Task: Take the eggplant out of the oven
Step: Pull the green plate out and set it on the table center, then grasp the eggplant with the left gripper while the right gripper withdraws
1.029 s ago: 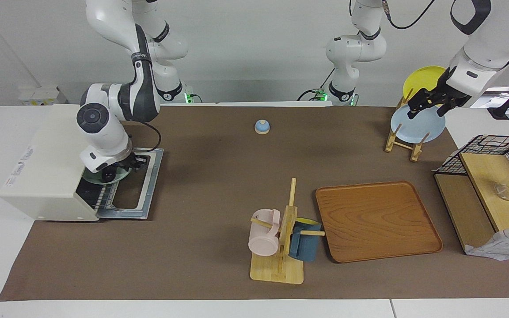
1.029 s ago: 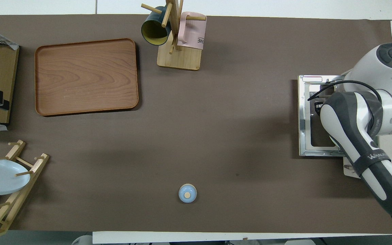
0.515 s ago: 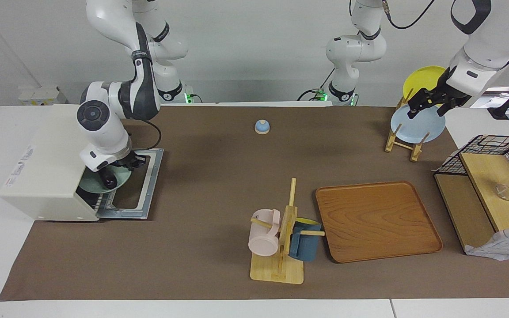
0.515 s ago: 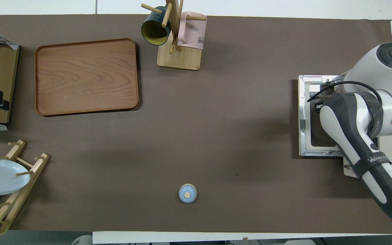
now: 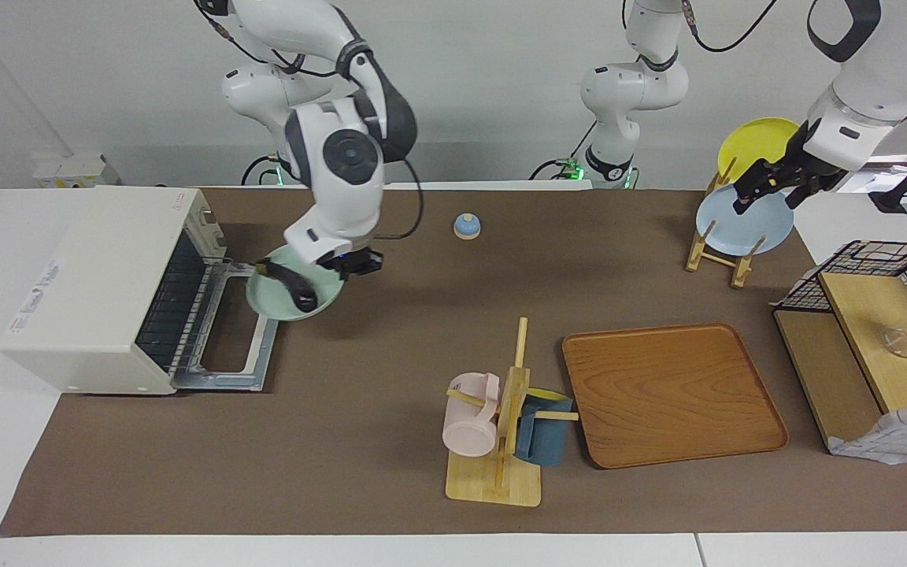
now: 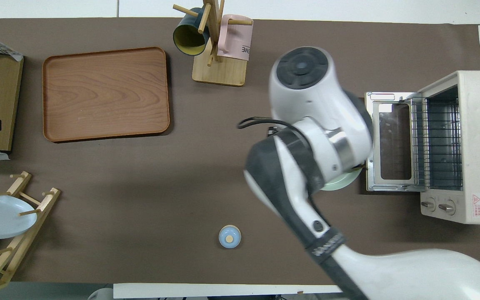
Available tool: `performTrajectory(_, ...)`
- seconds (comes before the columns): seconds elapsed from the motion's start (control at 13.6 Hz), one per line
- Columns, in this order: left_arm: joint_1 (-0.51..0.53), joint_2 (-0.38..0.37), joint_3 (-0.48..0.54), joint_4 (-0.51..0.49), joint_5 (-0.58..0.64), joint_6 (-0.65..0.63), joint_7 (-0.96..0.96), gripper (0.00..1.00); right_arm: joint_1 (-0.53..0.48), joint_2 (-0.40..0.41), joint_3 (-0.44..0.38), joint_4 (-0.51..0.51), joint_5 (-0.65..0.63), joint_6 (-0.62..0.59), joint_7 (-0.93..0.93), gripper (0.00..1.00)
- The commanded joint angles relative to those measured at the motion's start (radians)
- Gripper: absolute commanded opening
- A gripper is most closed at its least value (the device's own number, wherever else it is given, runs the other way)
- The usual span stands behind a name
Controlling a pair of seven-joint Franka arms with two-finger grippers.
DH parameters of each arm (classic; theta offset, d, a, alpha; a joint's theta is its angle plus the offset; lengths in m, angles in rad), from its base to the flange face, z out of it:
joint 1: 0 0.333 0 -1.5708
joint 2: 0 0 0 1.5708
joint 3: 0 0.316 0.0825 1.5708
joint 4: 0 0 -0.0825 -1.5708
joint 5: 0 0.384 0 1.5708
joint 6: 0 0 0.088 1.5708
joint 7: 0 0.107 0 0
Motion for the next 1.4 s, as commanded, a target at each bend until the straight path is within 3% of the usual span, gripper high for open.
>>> performTrajectory(0.0,0.038,-0.056,-0.005,-0.129,0.009,0.115,0.012,1.00,0.105,0.320,-0.006,0.395,0.062,-0.055,0.198,0.00)
performTrajectory(0.15,0.039,-0.067,-0.005,-0.218,0.009,0.222,0.012,1.00,0.146,0.454,0.020,0.549,0.076,-0.017,0.320,0.00)
performTrajectory(0.44,0.028,-0.041,-0.006,-0.342,0.009,0.403,0.009,1.00,0.169,0.465,0.041,0.458,0.080,0.216,0.349,0.11)
performTrajectory(0.51,0.025,-0.040,-0.009,-0.358,0.009,0.417,0.008,1.00,0.166,0.461,0.043,0.432,0.085,0.290,0.349,0.25)
performTrajectory(0.66,-0.004,-0.038,-0.009,-0.373,0.009,0.425,-0.038,1.00,0.149,0.453,0.043,0.465,0.070,0.204,0.326,0.39)
performTrajectory(0.81,-0.065,-0.021,-0.009,-0.425,0.009,0.498,-0.124,1.00,0.077,0.349,0.040,0.516,0.071,0.104,0.232,0.43)
performTrajectory(0.88,-0.136,-0.005,-0.009,-0.453,0.009,0.555,-0.217,1.00,0.037,0.280,0.040,0.474,0.073,0.064,0.149,0.43)
performTrajectory(0.96,-0.214,0.032,-0.009,-0.460,0.008,0.603,-0.330,1.00,-0.016,0.188,0.037,0.361,0.073,0.028,0.088,0.42)
performTrajectory(1.1,-0.385,0.106,-0.009,-0.436,0.008,0.659,-0.595,0.99,-0.096,-0.011,0.035,0.056,0.073,0.103,-0.031,0.36)
performTrajectory(1.32,-0.608,0.209,-0.009,-0.407,0.005,0.808,-0.980,0.99,-0.210,-0.142,0.035,-0.238,0.071,0.200,-0.158,0.17)
